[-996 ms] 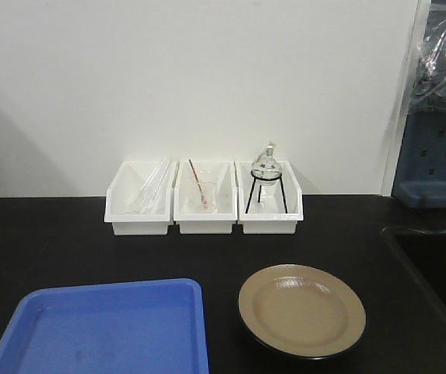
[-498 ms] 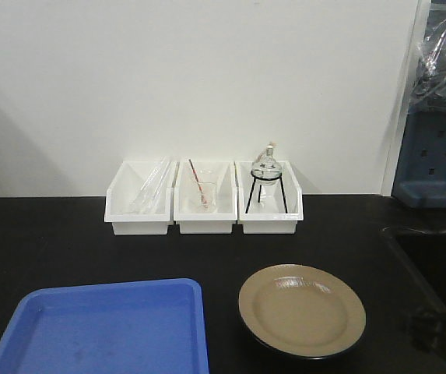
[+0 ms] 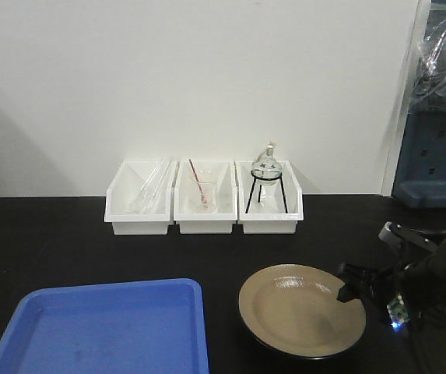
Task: Place disk in tray to left cabinet
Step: 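Move the right gripper to the beige plate's rim and grasp it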
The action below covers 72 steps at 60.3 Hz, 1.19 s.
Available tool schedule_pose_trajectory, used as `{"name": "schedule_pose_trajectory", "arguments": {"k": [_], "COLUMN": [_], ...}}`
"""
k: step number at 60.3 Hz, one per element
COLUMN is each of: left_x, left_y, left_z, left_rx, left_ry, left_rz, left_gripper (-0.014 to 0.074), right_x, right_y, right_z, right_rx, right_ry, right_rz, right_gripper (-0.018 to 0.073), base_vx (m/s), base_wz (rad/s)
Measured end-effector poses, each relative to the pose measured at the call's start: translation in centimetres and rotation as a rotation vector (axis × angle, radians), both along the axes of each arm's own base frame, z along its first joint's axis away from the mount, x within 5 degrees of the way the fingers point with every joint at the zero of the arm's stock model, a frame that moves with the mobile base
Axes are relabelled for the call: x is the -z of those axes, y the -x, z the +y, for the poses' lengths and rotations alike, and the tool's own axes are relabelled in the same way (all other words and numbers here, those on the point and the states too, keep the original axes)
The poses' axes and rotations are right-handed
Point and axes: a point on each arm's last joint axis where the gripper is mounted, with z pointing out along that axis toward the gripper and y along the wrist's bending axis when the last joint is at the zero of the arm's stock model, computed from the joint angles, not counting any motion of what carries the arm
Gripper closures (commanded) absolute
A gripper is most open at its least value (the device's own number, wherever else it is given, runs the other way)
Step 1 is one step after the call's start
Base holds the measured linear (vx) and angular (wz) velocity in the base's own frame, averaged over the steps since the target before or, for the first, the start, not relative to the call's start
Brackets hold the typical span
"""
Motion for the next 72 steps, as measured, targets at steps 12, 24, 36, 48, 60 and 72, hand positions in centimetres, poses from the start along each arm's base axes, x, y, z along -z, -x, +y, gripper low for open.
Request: {"name": "schedule_pose_trajectory", "arguments": {"k": [12,24,36,48,60,72], "left_x": [0.0,0.0,0.0,0.0,0.0,0.0], "left_y": [0.0,0.0,0.0,0.0,0.0,0.0], "left_z": [0.0,0.0,0.0,0.0,0.0,0.0], "left_rx": [0.000,0.000,0.000,0.000,0.000,0.000], "left_ry": [0.000,0.000,0.000,0.000,0.000,0.000], "left_rz": [0.000,0.000,0.000,0.000,0.001,0.001], "left_gripper": [0.0253,0.0253,0.0253,0.0253,0.0253,0.0253], "right_x": [1.6,3.4,4.8,5.9,5.6,5.5], "right_y": [-1.4,-1.7,-2.4,-2.9,-3.1,-3.2], "right_z": [0.1,0.1,0.3,0.8,1.1,1.1], "right_rx": [-0.004,0.003,0.030,-0.003,0.016,0.024], "right_ry": [-0.011,-0.014,-0.060,-0.106,-0.152,-0.164], "right_rz": [0.017,0.052,0.042,0.031,0.015,0.009], "right_gripper": [0.0012,0.0012,0.0073,0.0244,0.0442,0.0574], "base_vx": [0.00,0.00,0.00,0.00,0.00,0.00], "base_wz": [0.00,0.00,0.00,0.00,0.00,0.00]}}
